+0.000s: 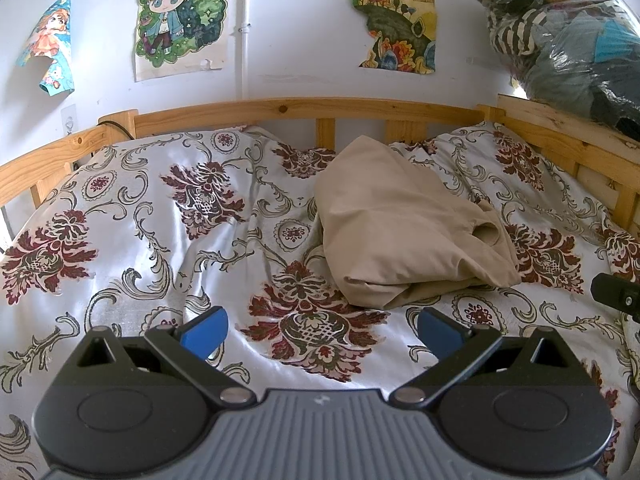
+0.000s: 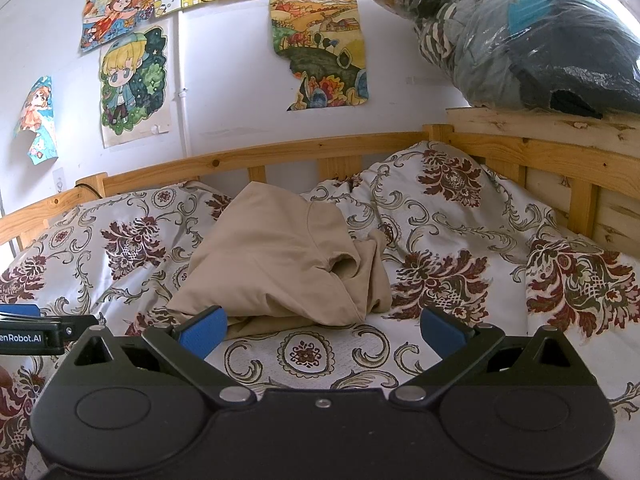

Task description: Fold large clothes

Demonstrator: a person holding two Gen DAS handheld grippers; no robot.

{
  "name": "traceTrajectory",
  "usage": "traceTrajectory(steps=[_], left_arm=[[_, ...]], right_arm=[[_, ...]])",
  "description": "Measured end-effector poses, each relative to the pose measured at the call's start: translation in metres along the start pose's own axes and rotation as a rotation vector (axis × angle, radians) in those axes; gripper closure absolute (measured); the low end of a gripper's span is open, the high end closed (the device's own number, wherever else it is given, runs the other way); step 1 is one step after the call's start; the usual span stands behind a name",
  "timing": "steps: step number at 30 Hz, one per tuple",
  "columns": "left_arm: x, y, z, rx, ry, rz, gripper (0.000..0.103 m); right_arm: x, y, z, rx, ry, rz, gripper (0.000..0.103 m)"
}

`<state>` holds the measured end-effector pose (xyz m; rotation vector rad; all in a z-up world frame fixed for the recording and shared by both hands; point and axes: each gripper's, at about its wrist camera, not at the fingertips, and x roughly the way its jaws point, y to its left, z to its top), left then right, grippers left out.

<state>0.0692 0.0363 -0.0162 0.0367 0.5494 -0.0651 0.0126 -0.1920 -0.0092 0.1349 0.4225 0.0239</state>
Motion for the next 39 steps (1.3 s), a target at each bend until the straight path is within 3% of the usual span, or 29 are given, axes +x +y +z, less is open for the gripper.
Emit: traceTrajectory(steps=[18,25,39], left_arm=[[0.0006,0.0018,0.0048,-0.01,0.016,0.003,0.001],[0.003,0.0004,0.0033,0.014,0.03,0.071,0.001],[0.0007,-0.0009,0.002,0.046,0.015,0.068,0.001]], right_arm=[[0.0012,0.0009,-0.0013,0.002,0.003,0.004,0.001],[0.001,0.0012,-0.0013,0.002,0.004,0.004,0.001],[0.0015,0.0024,-0.0022,0.004,0.006,0.002,0.001]])
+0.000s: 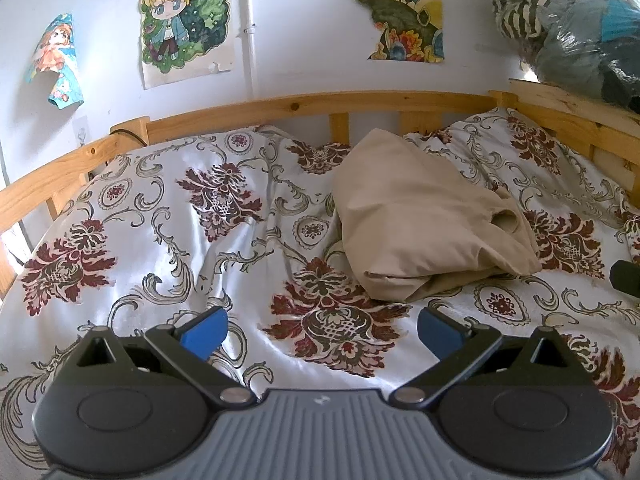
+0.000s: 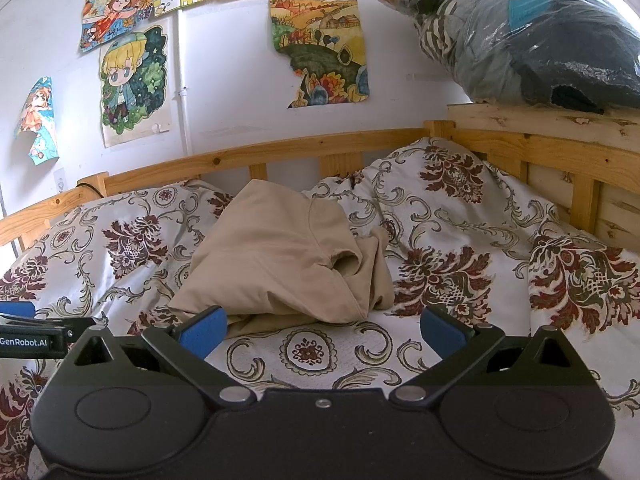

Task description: Fold large clothes

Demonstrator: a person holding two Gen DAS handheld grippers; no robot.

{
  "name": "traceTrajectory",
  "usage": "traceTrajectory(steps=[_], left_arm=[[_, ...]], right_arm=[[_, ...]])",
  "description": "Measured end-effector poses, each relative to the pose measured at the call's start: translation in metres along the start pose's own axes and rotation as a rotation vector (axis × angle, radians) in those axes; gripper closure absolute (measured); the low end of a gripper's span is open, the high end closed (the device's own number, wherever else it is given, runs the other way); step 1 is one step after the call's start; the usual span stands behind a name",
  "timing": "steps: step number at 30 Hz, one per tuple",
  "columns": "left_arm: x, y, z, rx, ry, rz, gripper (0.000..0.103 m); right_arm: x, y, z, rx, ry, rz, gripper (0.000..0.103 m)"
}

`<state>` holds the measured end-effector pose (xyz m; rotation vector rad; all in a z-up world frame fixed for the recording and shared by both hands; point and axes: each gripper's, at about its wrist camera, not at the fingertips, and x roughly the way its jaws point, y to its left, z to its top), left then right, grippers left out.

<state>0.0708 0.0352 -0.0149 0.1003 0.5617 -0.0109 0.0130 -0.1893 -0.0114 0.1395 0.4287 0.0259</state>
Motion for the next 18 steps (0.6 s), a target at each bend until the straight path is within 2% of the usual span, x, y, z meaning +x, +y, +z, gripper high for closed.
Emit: traceTrajectory(steps=[18], left_arm=[[0.0005,0.0014,0.0001,0.016,-0.002,0.002,0.001]], right_arm=[[0.0,0.0003,0.001,0.002,0.0,-0.001,0.001]])
